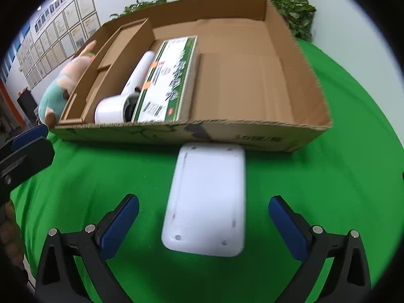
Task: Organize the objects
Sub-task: 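Grasp the white plastic case with the right tool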
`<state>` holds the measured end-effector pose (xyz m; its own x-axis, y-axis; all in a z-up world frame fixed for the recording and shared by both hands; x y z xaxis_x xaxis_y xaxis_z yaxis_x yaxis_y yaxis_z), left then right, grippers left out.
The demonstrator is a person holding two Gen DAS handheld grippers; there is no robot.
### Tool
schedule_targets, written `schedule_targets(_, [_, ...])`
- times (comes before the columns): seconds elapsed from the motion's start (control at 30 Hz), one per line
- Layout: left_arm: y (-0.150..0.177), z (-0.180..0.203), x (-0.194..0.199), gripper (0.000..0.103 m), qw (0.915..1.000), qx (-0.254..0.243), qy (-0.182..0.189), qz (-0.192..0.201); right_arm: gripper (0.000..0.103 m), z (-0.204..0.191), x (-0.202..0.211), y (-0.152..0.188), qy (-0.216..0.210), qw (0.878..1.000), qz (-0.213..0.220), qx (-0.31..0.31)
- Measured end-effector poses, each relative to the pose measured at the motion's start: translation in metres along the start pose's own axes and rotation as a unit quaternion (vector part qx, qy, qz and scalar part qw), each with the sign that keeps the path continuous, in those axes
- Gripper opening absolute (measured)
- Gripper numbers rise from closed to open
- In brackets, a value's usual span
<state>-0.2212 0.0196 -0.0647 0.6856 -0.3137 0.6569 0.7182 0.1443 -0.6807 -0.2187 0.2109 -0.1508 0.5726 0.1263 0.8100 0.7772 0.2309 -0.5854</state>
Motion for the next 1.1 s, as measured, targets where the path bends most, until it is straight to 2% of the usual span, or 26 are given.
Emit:
schedule_targets(0.03, [0.002, -0.003, 0.000, 0.103, 1.0000, 0.005, 0.001, -0.003, 0.098, -0.001, -0.003, 0.000, 0.001, 1.000, -0.006, 0.002])
schedule_targets(0.1, [0.005, -0.007, -0.001, 0.103, 0.9998, 0.013, 0.005, -0.012, 0.081, -0.006, -0.012, 0.004, 0.009, 1.000, -0.022, 0.015])
schedule_targets(0.2, [0.007, -0.010, 0.001, 0.103, 0.9992, 0.016, 0.026, -0.025, 0.070, -0.008, -0.012, 0.007, 0.015, 0.999, -0.026, 0.020])
schedule_targets(0.37, [0.012, -0.011, -0.010, 0.103, 0.9932, 0.047, 0.083, -0.068, 0.069, -0.017, -0.004, 0.016, 0.003, 0.999, -0.025, 0.027])
schedule_targets(0.43, [0.016, -0.009, -0.016, 0.102, 0.9859, 0.064, 0.122, -0.096, 0.069, -0.023, 0.001, 0.022, -0.005, 0.999, -0.024, 0.034])
schedule_targets(0.53, [0.023, -0.005, -0.027, 0.102, 0.9756, 0.073, 0.157, -0.135, 0.069, -0.028, 0.011, 0.033, -0.023, 0.999, -0.022, 0.031])
schedule_targets(0.63, [0.031, 0.001, -0.039, 0.102, 0.9673, 0.085, 0.174, -0.164, 0.070, -0.026, 0.019, 0.039, -0.049, 0.999, -0.018, 0.008])
schedule_targets(0.73, [0.038, 0.006, -0.051, 0.102, 0.9536, 0.106, 0.201, -0.197, 0.078, -0.022, 0.022, 0.043, -0.052, 0.999, -0.010, -0.004])
schedule_targets(0.8, [0.041, 0.009, -0.058, 0.101, 0.9467, 0.116, 0.213, -0.212, 0.079, -0.021, 0.023, 0.045, -0.051, 0.999, -0.005, -0.003])
schedule_targets(0.9, [0.044, 0.011, -0.065, 0.100, 0.9394, 0.133, 0.221, -0.226, 0.079, -0.022, 0.022, 0.044, -0.046, 0.999, -0.003, 0.006])
schedule_targets(1.0, [0.047, 0.012, -0.073, 0.095, 0.9279, 0.153, 0.238, -0.243, 0.079, -0.028, 0.021, 0.047, -0.041, 0.999, 0.001, 0.017])
schedule_targets(1.1, [0.047, 0.013, -0.076, 0.092, 0.9219, 0.167, 0.247, -0.247, 0.079, -0.028, 0.023, 0.051, -0.036, 0.999, 0.007, 0.024])
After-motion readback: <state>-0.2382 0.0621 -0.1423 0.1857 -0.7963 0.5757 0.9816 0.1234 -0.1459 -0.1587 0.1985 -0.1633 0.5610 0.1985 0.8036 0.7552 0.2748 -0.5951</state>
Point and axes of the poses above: each gripper's, at about its wrist camera, not at the fingertips, and x roughly against the way its jaws point, z to its right, y to its underside, the point moved 3 cm from there along -x, roughly the way its jaws point, and after that the axes turned 12 degrees about x, right-handed, at the moved point
